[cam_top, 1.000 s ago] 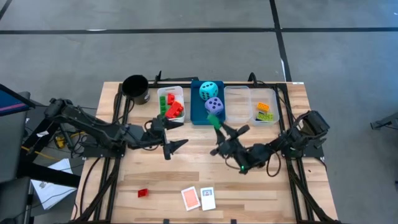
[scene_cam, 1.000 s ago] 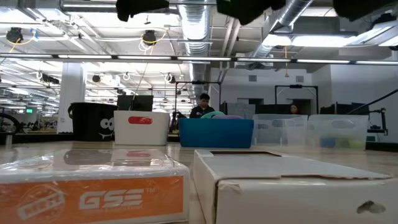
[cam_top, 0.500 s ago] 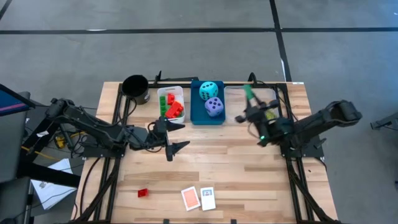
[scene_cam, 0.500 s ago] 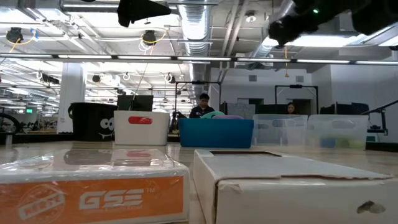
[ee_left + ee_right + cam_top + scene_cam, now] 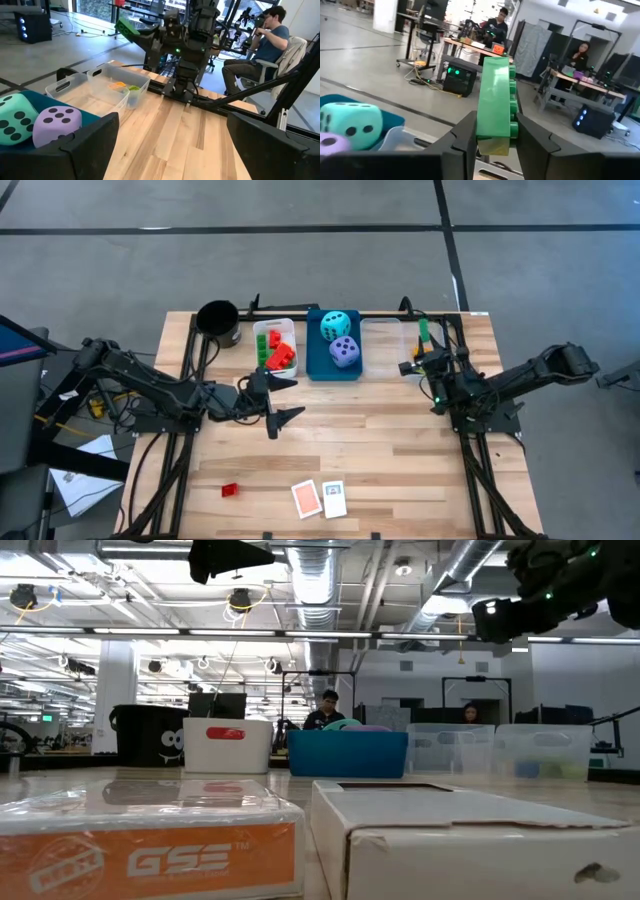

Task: Pick & Place Toys
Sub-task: Put the small green game piece into the right transparent bin, then put the small red game piece into the right transparent bin

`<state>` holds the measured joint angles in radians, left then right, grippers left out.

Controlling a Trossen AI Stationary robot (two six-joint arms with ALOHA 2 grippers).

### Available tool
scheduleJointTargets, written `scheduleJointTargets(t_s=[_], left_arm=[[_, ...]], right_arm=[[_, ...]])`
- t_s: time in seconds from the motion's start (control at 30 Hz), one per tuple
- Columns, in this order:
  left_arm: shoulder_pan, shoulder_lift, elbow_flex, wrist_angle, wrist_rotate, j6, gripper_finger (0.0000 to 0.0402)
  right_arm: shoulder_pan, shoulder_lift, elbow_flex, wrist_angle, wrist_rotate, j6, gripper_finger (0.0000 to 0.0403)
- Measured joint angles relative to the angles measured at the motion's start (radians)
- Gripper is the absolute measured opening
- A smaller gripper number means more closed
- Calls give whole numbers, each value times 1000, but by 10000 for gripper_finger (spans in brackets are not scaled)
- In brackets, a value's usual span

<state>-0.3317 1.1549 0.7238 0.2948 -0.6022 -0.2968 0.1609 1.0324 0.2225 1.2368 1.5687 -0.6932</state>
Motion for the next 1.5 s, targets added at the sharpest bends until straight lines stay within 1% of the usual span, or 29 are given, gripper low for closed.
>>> scheduleJointTargets(t_s=[0.2,0.4,0.67,0.9,1.1,1.27,1.5], left_arm=[[-2,0,0,0,7,-7,363],[-10,0,0,-27,14,-49,363],[-10,0,0,-30,14,-52,363],[-10,0,0,-30,14,-52,363],[-10,0,0,-30,13,-52,363],[-10,0,0,-30,10,-52,363],[-10,0,0,-30,10,-52,363]], right_arm=[[30,1,0,9,1,85,103],[28,0,0,20,2,91,103],[1,1,0,14,2,92,103],[-72,1,0,-62,2,103,110],[-123,1,0,-197,2,230,136],[-129,1,0,-310,2,323,150],[-115,2,0,-317,2,331,164]])
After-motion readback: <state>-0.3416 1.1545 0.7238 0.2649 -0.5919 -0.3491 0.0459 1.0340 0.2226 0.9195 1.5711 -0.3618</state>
